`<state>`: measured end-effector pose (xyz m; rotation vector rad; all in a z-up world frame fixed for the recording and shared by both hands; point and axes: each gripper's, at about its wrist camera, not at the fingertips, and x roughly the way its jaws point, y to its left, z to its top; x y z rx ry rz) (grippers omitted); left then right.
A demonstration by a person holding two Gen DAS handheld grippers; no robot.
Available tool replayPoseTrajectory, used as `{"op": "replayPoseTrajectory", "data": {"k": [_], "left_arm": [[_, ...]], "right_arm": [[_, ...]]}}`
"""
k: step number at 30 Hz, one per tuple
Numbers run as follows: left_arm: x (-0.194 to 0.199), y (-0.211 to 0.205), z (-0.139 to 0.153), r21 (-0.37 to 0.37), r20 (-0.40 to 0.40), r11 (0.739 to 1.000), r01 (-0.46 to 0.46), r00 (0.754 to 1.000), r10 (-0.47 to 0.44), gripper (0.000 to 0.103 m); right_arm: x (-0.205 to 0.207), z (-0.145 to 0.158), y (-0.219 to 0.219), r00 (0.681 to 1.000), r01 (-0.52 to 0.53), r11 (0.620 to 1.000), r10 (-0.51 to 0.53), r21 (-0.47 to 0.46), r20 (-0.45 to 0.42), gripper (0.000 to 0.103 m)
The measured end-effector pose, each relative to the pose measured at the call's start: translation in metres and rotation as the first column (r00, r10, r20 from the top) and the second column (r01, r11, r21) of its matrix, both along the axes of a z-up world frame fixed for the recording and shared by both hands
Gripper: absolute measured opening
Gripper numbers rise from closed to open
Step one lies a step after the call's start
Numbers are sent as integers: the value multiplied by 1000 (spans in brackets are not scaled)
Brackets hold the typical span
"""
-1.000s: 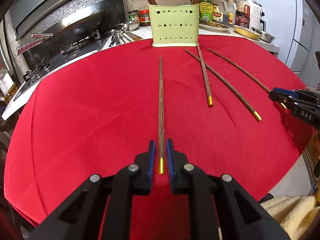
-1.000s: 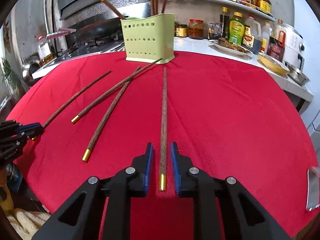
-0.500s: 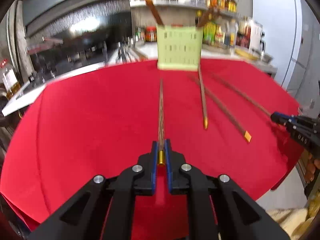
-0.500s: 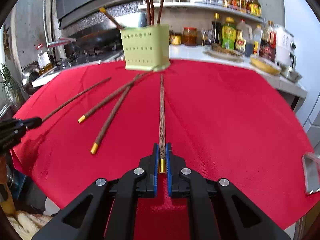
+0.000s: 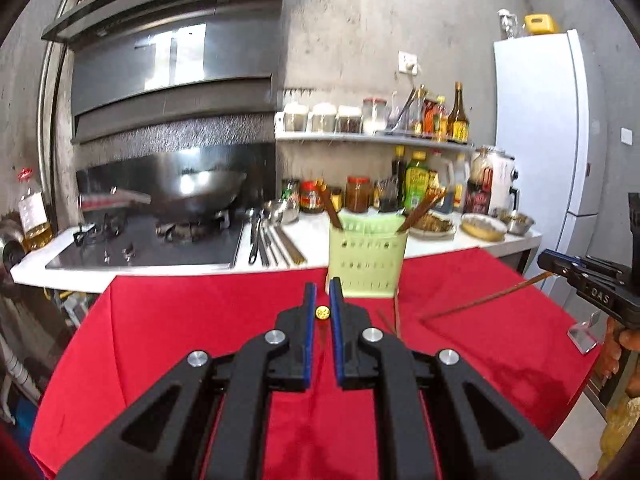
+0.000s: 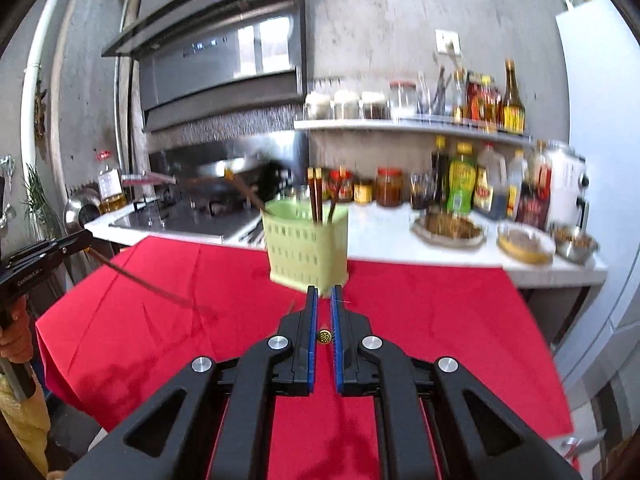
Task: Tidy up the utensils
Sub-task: 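Lift the left chopstick upright while the right gripper lifts its chopstick upright, then carry the left chopstick over the green holder while the right gripper carries its chopstick there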
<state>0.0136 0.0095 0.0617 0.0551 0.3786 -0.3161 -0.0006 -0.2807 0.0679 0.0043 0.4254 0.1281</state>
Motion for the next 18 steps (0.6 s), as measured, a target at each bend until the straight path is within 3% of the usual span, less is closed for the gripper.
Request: {"op": "replayPoseTrajectory", "data": {"k": [11, 18], "left_arm": [[14, 5, 27, -42, 22, 999, 20, 1000, -19, 7], [22, 5, 27, -38, 32, 999, 7, 999, -6, 7]], "right_arm": [[17, 31, 12, 1000, -17, 999, 17, -43, 22, 7], [22, 39, 14, 999, -15, 999, 17, -50, 42, 7]]}}
